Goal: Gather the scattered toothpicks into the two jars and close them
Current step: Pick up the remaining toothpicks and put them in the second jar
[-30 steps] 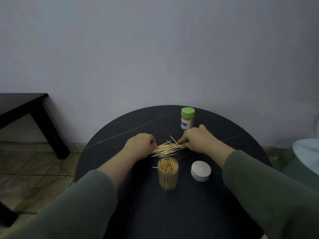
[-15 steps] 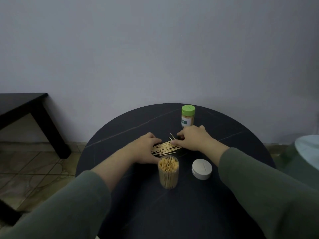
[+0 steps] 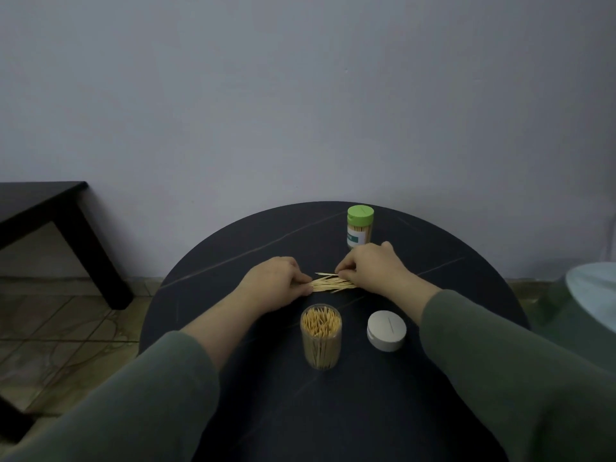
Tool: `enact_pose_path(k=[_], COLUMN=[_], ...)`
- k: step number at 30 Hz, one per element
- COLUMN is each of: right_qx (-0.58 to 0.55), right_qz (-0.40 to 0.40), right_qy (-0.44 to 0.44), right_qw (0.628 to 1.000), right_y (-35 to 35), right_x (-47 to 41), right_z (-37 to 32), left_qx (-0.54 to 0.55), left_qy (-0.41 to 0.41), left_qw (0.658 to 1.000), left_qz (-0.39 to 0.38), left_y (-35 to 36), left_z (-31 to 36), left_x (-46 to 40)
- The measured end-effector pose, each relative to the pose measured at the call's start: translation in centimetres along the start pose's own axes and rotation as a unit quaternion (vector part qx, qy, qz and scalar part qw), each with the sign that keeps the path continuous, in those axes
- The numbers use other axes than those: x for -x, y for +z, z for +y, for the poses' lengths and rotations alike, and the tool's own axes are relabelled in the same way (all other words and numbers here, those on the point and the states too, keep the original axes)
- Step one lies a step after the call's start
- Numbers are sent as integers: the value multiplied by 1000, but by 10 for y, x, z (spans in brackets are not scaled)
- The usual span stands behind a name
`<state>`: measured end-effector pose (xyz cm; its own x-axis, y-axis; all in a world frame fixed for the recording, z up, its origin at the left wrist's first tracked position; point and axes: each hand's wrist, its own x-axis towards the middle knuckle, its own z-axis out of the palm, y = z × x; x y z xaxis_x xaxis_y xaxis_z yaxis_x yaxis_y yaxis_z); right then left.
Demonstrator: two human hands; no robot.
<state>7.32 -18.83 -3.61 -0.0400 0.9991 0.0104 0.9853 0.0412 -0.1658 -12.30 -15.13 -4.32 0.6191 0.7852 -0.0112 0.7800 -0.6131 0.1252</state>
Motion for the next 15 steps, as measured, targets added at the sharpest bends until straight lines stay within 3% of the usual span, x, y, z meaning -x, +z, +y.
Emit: enact_pose_path(k=[15], right_qx=[69], right_qz=[-79], right_qy=[-63], right_qw=[993], right_y=[-12], right_x=[13], right_z=[15], left_qx=[-54], left_qy=[44], left_qw=[997], left_qz=[12], left_y=[3], left_z=[7], left_x=[4])
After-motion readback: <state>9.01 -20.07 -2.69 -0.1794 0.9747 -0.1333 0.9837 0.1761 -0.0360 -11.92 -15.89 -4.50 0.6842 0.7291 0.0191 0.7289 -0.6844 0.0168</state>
